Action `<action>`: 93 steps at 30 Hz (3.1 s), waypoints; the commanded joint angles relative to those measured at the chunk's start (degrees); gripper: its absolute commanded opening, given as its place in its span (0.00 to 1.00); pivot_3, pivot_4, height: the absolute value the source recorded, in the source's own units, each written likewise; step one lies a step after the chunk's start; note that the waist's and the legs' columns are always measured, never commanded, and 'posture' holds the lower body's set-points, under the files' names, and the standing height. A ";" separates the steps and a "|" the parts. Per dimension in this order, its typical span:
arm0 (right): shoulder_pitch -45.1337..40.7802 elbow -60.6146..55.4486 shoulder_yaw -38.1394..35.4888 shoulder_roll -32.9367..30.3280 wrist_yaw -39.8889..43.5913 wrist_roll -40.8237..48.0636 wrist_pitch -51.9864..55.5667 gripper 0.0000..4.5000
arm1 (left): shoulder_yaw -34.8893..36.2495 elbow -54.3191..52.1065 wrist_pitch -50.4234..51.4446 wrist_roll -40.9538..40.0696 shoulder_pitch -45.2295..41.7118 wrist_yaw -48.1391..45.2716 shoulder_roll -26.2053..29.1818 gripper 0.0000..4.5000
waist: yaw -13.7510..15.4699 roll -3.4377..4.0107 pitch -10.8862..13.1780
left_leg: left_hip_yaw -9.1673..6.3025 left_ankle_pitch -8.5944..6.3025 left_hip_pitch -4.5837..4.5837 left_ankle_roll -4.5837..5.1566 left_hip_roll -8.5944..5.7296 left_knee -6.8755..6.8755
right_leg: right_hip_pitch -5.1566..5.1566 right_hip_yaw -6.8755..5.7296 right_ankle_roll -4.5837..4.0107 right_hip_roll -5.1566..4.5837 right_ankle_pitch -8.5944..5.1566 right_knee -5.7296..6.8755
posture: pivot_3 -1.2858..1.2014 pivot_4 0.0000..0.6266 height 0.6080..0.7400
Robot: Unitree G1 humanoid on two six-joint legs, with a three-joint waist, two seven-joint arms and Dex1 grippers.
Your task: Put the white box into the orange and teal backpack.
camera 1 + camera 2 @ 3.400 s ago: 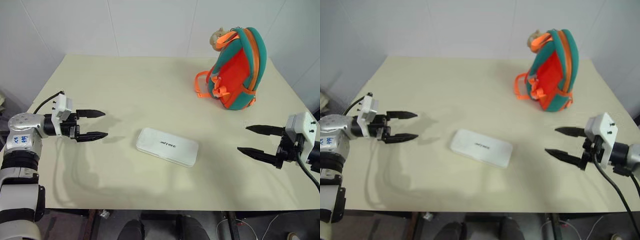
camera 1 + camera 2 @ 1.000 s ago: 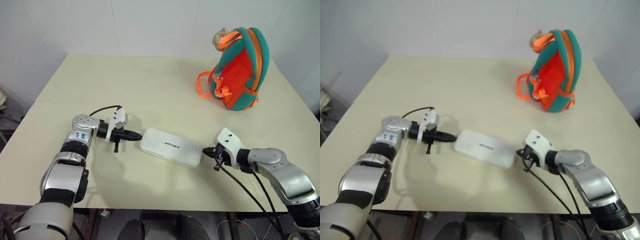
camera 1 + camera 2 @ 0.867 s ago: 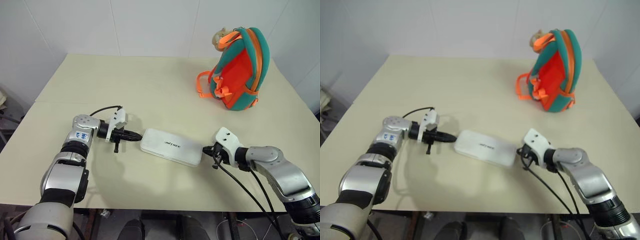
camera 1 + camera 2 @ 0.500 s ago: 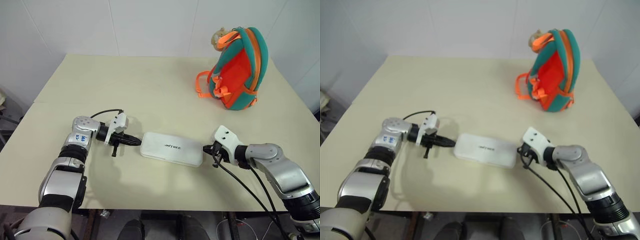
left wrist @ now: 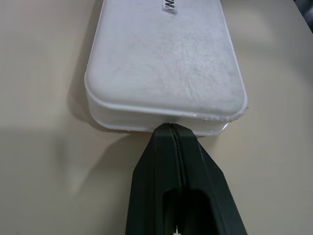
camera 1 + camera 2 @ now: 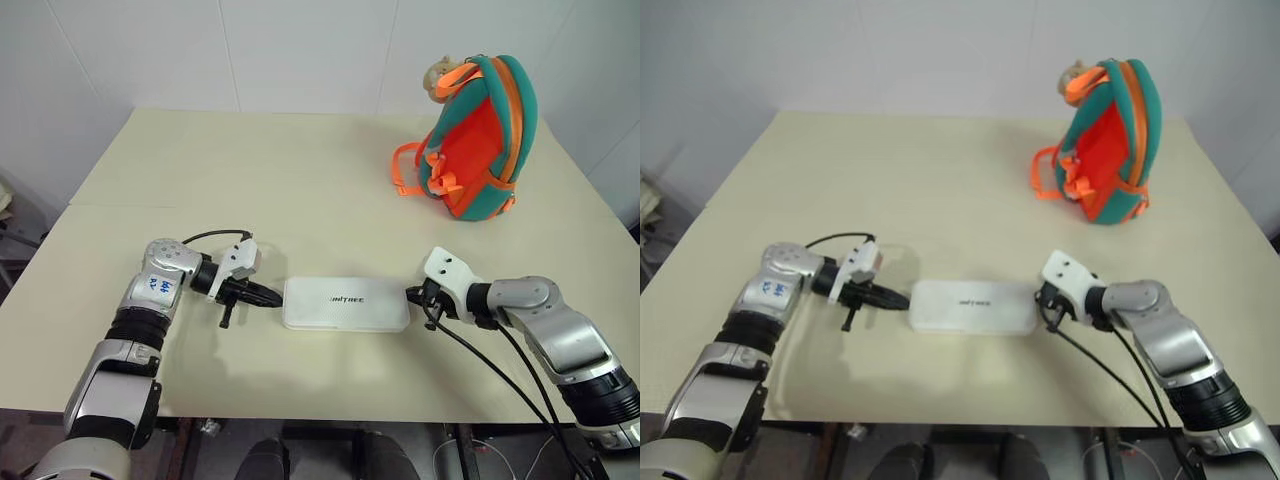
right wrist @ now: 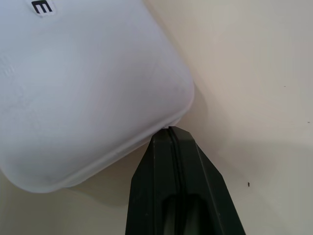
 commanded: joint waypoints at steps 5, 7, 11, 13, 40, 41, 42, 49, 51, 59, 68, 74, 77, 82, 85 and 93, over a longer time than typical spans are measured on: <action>1.00 -5.79 1.95 0.20 4.30 1.92 -0.12 0.03 | -0.79 -3.10 0.34 -1.74 0.70 0.52 -0.65 0.00 | 0.00 0.00 0.00 | 0.00 0.00 0.00 0.00 0.00 0.00 | 0.00 0.00 0.00 0.00 0.00 0.00 | 0.52 0.24 1.00; 1.25 -5.80 1.95 0.46 4.11 1.72 -0.01 0.03 | -0.78 -2.77 -0.10 -1.74 0.69 0.68 -0.64 0.00 | -0.02 0.00 0.00 | 0.00 0.00 0.01 0.00 0.00 0.01 | 0.00 0.00 0.00 0.00 0.00 0.01 | 0.52 0.24 1.00; 1.29 -5.21 1.95 0.18 4.31 1.14 -0.59 0.03 | -0.96 -3.06 -0.19 -1.96 0.94 0.81 -0.86 0.00 | 0.00 0.00 0.00 | 0.00 0.00 0.02 0.00 0.00 0.02 | 0.01 0.00 -0.01 0.00 0.00 0.02 | 0.52 0.24 1.00; 1.11 -4.88 1.94 0.10 4.35 0.85 -0.83 0.03 | -1.14 -3.38 -0.05 -2.01 1.13 0.65 -0.88 0.00 | 0.01 0.00 0.00 | 0.00 0.00 0.02 0.00 0.00 0.02 | 0.02 0.01 -0.01 0.00 0.00 0.02 | 0.52 0.24 1.00; 3.67 0.03 -5.19 -9.68 5.36 -2.60 -5.85 0.03 | 1.45 1.52 -0.01 -1.98 -1.01 4.85 6.28 0.00 | 0.15 0.00 0.00 | 0.01 0.00 0.01 0.00 0.00 0.00 | 0.01 0.01 -0.01 -0.01 0.00 -0.02 | 0.52 0.24 1.00; 4.18 -0.39 -6.59 -10.97 5.99 -2.09 -5.73 0.03 | 2.15 2.14 -0.14 -2.44 -1.57 5.06 6.81 0.00 | 0.16 0.00 0.00 | 0.00 0.00 0.00 0.00 0.00 0.01 | 0.00 0.01 -0.01 -0.01 0.00 -0.02 | 0.52 0.24 1.00; 4.63 -1.13 -8.47 -11.65 6.59 -0.63 -4.64 0.10 | 3.83 3.52 0.86 -2.78 -2.95 8.67 6.39 0.00 | 0.21 0.00 0.00 | 0.00 0.00 -0.01 0.00 0.00 0.01 | 0.00 0.01 -0.01 -0.02 0.00 -0.02 | 0.52 0.24 1.00; 5.65 -2.83 -15.38 -11.79 6.64 4.77 -1.88 0.59 | 9.34 4.48 8.16 -6.77 -7.57 15.74 4.16 0.34 | 0.14 0.00 0.00 | 0.00 -0.01 -0.01 0.01 0.00 -0.01 | 0.01 -0.01 0.00 -0.02 0.01 -0.03 | 0.52 0.24 1.00; 6.00 -3.33 -16.36 -11.40 6.18 5.94 -1.26 0.74 | 9.93 4.07 8.66 -7.60 -7.52 16.13 4.04 0.47 | -0.08 -0.01 0.00 | 0.02 0.00 -0.01 0.01 0.00 -0.04 | -0.01 0.00 0.00 -0.01 0.00 -0.04 | 0.52 0.24 1.00; 10.30 -7.23 -17.84 -10.15 2.99 6.78 -1.33 1.00 | 11.77 -1.38 11.29 -11.27 -3.71 16.69 4.51 1.00 | 0.06 -0.01 0.00 | 0.02 0.00 -0.01 0.00 0.00 -0.01 | 0.00 0.02 0.00 -0.04 0.01 -0.03 | 0.52 0.24 1.00; 9.11 -6.26 -10.96 -6.01 -7.55 -2.95 -6.35 1.00 | 13.64 -9.93 21.14 -19.38 2.03 14.39 4.27 1.00 | -0.15 0.00 0.00 | 0.07 0.00 0.04 -0.02 0.01 -0.03 | -0.01 0.09 -0.01 -0.03 0.01 -0.01 | 0.52 0.24 1.00; 8.01 -5.74 -7.53 -2.67 -8.68 -5.11 -9.07 1.00 | 13.29 -16.46 35.10 -23.08 4.89 17.66 4.87 1.00 | -0.05 0.00 0.00 | 0.07 0.00 0.02 -0.02 0.01 -0.03 | -0.04 0.09 -0.01 -0.01 0.01 0.01 | 0.52 0.24 1.00; 7.75 -6.49 -7.14 -1.87 -8.06 -4.82 -9.30 1.00 | 11.61 -18.52 39.37 -22.07 6.21 19.72 6.28 1.00 | -0.01 0.00 0.00 | 0.06 0.00 0.03 -0.02 0.01 0.00 | -0.01 0.09 -0.01 -0.03 0.01 0.02 | 0.52 0.24 1.00; 7.47 -6.31 -7.37 -1.64 -7.73 -4.43 -9.44 1.00 | 11.78 -20.26 46.00 -24.11 6.23 21.83 6.73 1.00 | 0.03 0.00 0.00 | 0.04 0.00 0.06 -0.02 0.02 -0.04 | 0.00 0.08 -0.02 -0.01 0.01 0.01 | 0.52 0.24 1.00; 7.28 -6.32 -7.17 -1.63 -7.14 -4.24 -9.67 1.00 | 10.86 -21.68 50.81 -24.93 6.29 22.81 6.92 1.00 | -0.02 0.00 0.00 | 0.05 0.00 0.05 -0.02 0.01 -0.04 | 0.00 0.09 -0.02 -0.02 0.01 -0.02 | 0.52 0.24 1.00; 7.91 -6.10 -5.73 -1.57 -6.29 -5.30 -10.64 1.00 | 8.05 -23.51 56.87 -25.44 6.72 24.34 7.46 1.00 | -0.03 0.00 0.00 | 0.05 0.00 0.06 -0.02 0.01 -0.04 | 0.00 0.09 -0.02 -0.01 0.01 0.00 | 0.52 0.24 1.00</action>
